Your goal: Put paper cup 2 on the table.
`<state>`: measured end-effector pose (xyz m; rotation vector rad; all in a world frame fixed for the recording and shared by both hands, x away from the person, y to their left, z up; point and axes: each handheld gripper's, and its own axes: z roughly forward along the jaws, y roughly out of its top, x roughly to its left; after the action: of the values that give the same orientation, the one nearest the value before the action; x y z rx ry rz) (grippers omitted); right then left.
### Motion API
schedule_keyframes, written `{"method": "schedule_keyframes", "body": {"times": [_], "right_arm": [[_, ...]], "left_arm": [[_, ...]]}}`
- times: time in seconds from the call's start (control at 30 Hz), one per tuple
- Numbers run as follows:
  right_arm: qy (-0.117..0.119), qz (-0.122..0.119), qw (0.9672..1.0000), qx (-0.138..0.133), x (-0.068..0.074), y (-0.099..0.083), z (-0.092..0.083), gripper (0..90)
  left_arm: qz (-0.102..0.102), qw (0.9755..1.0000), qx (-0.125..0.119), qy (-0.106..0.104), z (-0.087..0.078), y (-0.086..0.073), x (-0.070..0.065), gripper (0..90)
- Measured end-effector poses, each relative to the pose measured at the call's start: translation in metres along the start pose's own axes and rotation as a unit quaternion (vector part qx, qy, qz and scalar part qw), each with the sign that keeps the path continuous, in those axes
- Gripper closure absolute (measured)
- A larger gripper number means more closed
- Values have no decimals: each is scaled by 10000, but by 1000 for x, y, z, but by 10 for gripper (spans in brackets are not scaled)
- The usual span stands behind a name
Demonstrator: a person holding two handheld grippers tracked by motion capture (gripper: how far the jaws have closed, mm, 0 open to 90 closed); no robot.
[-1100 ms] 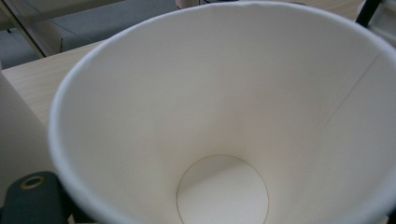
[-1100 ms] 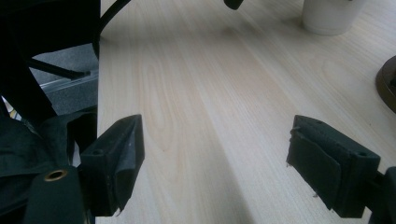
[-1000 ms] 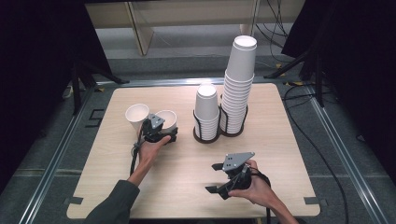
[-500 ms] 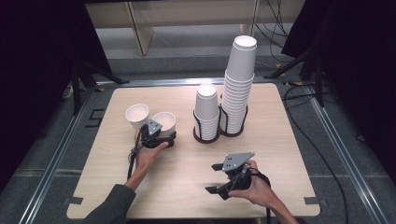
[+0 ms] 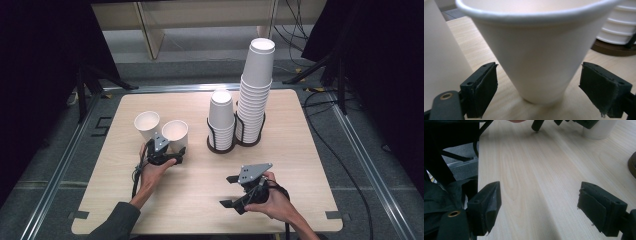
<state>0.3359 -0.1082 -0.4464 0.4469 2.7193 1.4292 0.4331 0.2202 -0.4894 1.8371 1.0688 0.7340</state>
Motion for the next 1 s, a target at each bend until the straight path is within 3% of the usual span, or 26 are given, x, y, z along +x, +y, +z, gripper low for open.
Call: {"method": "schedule_keyframes", "body": {"times": [0.23,0.37,0.57,0.7,1.0], "right_arm": [[19,85,10000,15,0,0,0,197],[-11,48,10000,10,0,0,0,196],[-5,42,10000,-7,-1,0,0,196],[-8,43,10000,-9,-1,0,0,196],[-1,91,10000,-22,-1,-1,0,196]], "left_arm": [[-57,10000,0,-29,-14,-3,-2,142],[34,10000,43,-74,-23,-2,-5,142],[-29,9998,-32,-175,-35,-4,-7,142],[46,9998,-8,-204,-44,-5,-10,142],[69,9989,-28,-459,-63,-8,-15,142]]}}
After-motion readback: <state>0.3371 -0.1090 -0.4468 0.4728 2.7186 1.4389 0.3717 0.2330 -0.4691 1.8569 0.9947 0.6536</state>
